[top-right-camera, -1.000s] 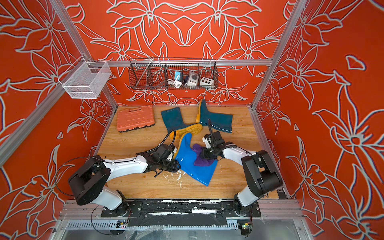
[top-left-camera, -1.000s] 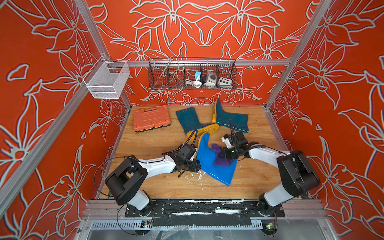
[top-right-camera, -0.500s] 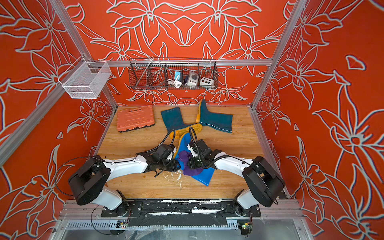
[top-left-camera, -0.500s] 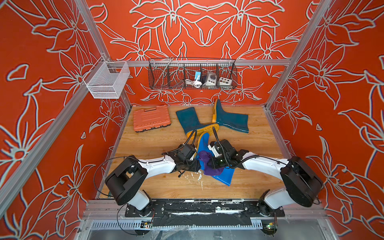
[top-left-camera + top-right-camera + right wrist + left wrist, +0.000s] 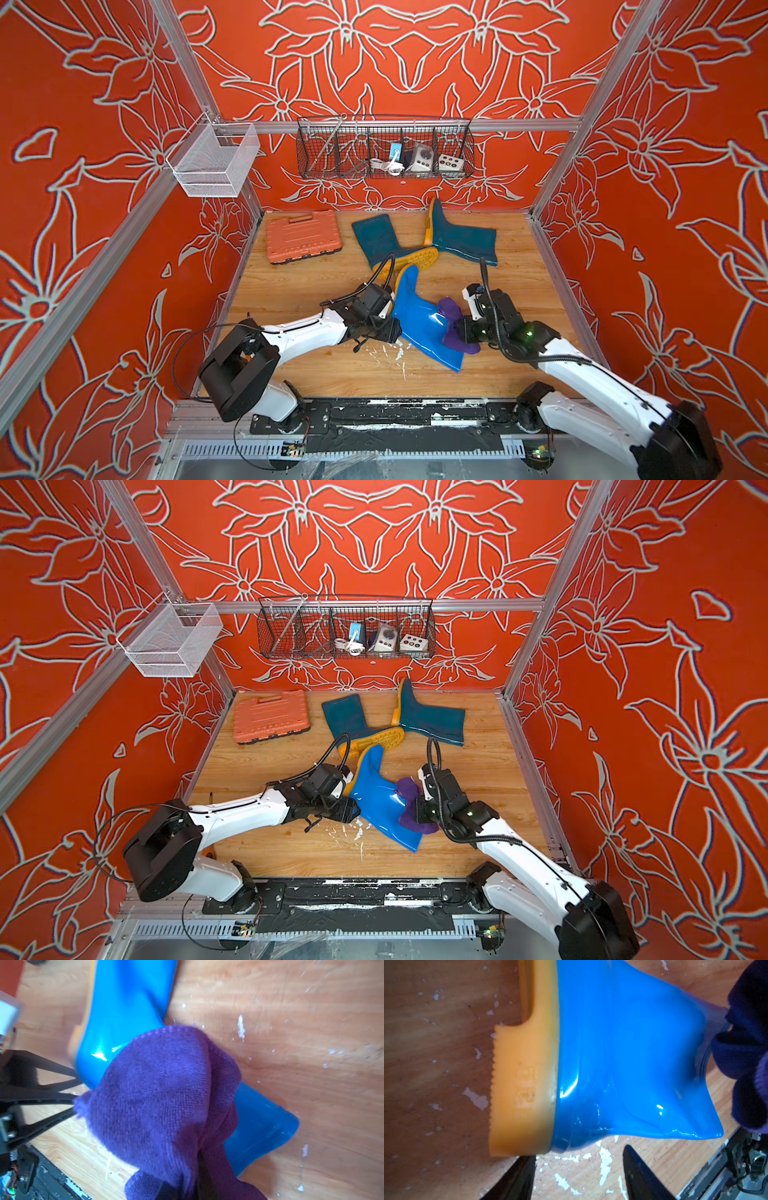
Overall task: Wipe the rubber boots with a cloth
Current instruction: Adjust the rubber boot at the center of the board.
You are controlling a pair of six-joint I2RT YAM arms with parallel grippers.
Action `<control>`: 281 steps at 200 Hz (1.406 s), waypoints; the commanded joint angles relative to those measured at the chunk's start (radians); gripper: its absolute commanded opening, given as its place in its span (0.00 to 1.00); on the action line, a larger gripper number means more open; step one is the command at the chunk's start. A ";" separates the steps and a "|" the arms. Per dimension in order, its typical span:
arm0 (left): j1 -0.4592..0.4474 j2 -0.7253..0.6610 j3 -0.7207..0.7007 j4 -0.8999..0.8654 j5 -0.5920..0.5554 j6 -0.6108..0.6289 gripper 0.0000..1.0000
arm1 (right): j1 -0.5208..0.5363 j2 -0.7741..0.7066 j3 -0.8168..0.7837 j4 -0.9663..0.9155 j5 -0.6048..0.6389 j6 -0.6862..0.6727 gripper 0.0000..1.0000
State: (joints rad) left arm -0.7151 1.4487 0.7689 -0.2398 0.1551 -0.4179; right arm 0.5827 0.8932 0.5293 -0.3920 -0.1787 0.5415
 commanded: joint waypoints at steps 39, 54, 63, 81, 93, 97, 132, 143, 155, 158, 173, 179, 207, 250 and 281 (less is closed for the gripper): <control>0.029 0.180 0.147 0.024 -0.003 0.105 0.64 | 0.007 -0.065 -0.007 -0.073 -0.008 0.014 0.00; 0.034 0.215 0.162 0.026 0.006 0.100 0.63 | 0.013 -0.086 -0.015 -0.078 -0.015 0.018 0.00; 0.036 0.215 0.163 0.026 0.007 0.095 0.63 | 0.015 -0.100 -0.015 -0.090 -0.014 0.016 0.00; 0.035 0.175 0.136 0.026 -0.004 0.089 0.64 | 0.016 -0.129 -0.018 -0.121 0.002 0.005 0.00; 0.037 0.130 0.113 0.015 -0.027 0.099 0.66 | 0.016 -0.146 -0.020 -0.137 0.014 -0.002 0.00; 0.038 0.114 0.103 0.010 -0.035 0.101 0.66 | 0.015 -0.150 -0.021 -0.139 0.018 -0.002 0.00; 0.095 0.026 0.072 -0.005 0.001 0.162 0.68 | 0.015 -0.157 -0.051 -0.123 0.012 0.008 0.00; 0.104 0.034 0.101 -0.017 0.028 0.190 0.69 | 0.016 -0.155 -0.058 -0.116 0.002 0.017 0.00; 0.105 0.054 0.135 -0.016 0.067 0.216 0.69 | 0.016 -0.157 -0.061 -0.118 -0.005 0.021 0.00; 0.105 0.061 0.143 -0.012 0.080 0.219 0.70 | 0.016 -0.158 -0.062 -0.121 -0.004 0.021 0.00; 0.105 0.105 0.181 0.006 0.127 0.231 0.70 | 0.016 -0.170 -0.060 -0.141 0.000 0.016 0.00; 0.105 0.126 0.199 0.008 0.138 0.234 0.70 | 0.016 -0.177 -0.060 -0.150 0.004 0.013 0.00; 0.105 0.258 0.271 0.005 0.162 0.230 0.71 | 0.016 -0.202 -0.049 -0.189 0.010 0.001 0.00; 0.105 0.371 0.332 -0.026 0.119 0.192 0.58 | 0.015 -0.220 -0.037 -0.220 -0.008 -0.017 0.00; 0.105 0.309 0.303 -0.023 0.057 0.199 0.63 | 0.015 -0.229 -0.029 -0.233 -0.008 -0.026 0.00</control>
State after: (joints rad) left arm -0.6041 1.7546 1.1229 -0.1802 0.2588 -0.2237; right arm 0.5903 0.6785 0.4751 -0.5972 -0.1848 0.5297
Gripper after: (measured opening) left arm 0.614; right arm 0.108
